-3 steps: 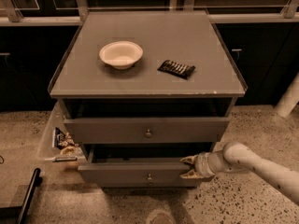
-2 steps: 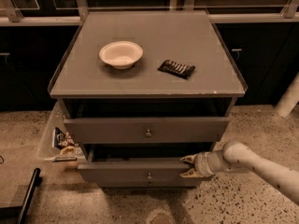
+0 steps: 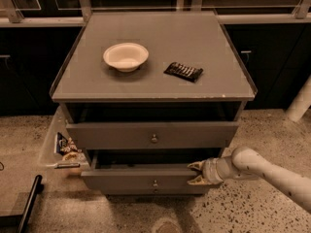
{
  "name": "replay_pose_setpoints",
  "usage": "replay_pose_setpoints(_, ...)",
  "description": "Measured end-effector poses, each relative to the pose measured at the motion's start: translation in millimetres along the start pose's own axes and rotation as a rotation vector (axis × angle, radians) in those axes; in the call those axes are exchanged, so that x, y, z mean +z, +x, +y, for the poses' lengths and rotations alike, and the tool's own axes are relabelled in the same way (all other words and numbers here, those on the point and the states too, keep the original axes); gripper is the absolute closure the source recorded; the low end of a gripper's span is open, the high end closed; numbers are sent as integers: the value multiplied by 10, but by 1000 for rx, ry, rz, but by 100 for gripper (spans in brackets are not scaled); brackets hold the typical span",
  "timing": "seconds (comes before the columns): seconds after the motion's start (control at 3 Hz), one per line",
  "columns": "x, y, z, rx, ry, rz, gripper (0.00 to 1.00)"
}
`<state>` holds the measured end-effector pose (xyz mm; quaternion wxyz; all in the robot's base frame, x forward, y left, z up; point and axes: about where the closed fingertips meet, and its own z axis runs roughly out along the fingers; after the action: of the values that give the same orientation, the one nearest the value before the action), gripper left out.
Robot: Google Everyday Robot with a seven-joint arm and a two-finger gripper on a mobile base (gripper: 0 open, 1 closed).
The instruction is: Open middle drawer
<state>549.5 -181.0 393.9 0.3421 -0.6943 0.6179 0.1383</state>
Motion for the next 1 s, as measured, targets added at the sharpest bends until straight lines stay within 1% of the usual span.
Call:
replay_pose_setpoints(0.33,-30,-9,97,-6,-1,-20,65)
replay_pose_setpoints(0.67,-40,-19,111,-6,-1,-20,88)
replay_pose_setpoints(1.0,-84,-28,205,-15,-3,-26,100)
